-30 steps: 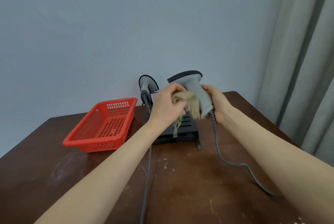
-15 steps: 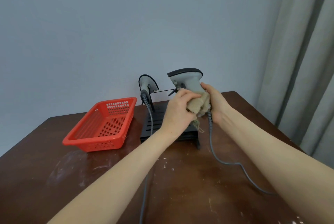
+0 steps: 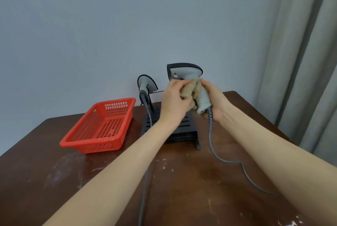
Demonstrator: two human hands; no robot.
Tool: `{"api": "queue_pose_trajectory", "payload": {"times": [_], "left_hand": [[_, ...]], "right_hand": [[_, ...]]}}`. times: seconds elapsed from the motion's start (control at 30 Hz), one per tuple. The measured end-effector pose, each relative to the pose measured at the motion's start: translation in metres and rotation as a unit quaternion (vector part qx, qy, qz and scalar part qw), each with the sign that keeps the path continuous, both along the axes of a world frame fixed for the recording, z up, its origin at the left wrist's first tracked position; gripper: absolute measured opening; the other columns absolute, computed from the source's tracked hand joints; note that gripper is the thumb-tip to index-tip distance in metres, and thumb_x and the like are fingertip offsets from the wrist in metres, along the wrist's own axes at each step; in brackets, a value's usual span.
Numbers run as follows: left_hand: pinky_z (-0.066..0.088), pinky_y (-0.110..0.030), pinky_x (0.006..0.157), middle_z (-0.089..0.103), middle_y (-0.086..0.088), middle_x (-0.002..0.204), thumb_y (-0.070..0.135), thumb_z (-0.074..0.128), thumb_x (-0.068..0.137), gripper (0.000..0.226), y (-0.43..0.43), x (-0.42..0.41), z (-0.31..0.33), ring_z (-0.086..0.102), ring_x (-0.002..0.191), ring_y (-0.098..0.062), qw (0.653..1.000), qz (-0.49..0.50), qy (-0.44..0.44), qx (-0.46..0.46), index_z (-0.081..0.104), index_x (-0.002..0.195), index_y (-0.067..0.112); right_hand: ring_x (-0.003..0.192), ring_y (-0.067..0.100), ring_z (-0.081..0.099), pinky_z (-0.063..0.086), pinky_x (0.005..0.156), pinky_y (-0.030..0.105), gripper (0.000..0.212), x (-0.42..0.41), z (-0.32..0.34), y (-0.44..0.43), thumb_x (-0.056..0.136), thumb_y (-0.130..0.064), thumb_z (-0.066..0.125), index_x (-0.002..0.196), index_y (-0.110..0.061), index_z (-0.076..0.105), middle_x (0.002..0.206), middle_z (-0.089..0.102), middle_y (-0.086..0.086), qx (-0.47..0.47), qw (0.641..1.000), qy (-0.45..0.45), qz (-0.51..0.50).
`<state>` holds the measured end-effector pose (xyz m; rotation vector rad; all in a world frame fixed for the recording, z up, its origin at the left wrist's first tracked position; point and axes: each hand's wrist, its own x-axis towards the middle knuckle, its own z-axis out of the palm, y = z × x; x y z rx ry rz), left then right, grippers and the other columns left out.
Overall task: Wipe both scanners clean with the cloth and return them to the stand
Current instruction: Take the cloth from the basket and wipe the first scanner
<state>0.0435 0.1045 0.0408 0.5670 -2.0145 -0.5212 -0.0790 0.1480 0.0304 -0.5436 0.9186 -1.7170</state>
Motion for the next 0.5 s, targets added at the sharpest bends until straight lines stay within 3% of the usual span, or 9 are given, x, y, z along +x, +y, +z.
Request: {"api": "queue_pose_trajectory", "payload": {"times": [0.13,0.3,0.4,0.5], "left_hand": [[0.034,0.001,0.077,0.058,-0.002,0.106,-0.001,0.062,0.079,0.037,0.002,-0.003,0.004,0.055,0.095,-0.012,1.0,-0.012,-0.011,0.01,0.068,0.114,0.01],[0.035,-0.004,0.076,0.058,0.005,0.096,-0.001,0.066,0.073,0.036,0.006,0.007,-0.002,0.054,0.09,-0.009,0.988,-0.107,-0.106,0.019,0.073,0.105,0.014],[0.033,-0.003,0.074,0.059,-0.003,0.103,0.002,0.065,0.078,0.034,-0.007,0.006,0.009,0.053,0.093,-0.011,0.996,-0.033,-0.078,0.001,0.071,0.11,0.011],[0.031,-0.004,0.077,0.057,-0.005,0.111,0.002,0.063,0.08,0.037,-0.007,0.003,0.011,0.05,0.095,-0.009,0.998,0.019,-0.052,-0.01,0.067,0.117,0.01]], "right_hand": [[0.072,0.019,0.065,0.051,0.068,0.031,0.041,-0.001,0.004,-0.001,0.093,-0.046,0.047,0.091,-0.011,0.067,0.08,0.067,0.007,-0.001,1.0,0.015,-0.006],[0.068,0.018,0.066,0.053,0.058,0.027,0.042,-0.006,-0.006,0.002,0.093,-0.048,0.047,0.094,-0.012,0.068,0.078,0.069,0.005,0.033,0.998,0.049,-0.017],[0.071,0.021,0.064,0.051,0.065,0.031,0.037,0.004,-0.007,-0.001,0.094,-0.043,0.048,0.093,-0.01,0.067,0.08,0.067,0.008,0.015,1.0,0.013,-0.017],[0.068,0.019,0.064,0.054,0.062,0.028,0.036,0.01,-0.003,-0.004,0.096,-0.041,0.045,0.092,-0.01,0.065,0.075,0.067,0.006,0.01,1.0,0.002,-0.02]]}}
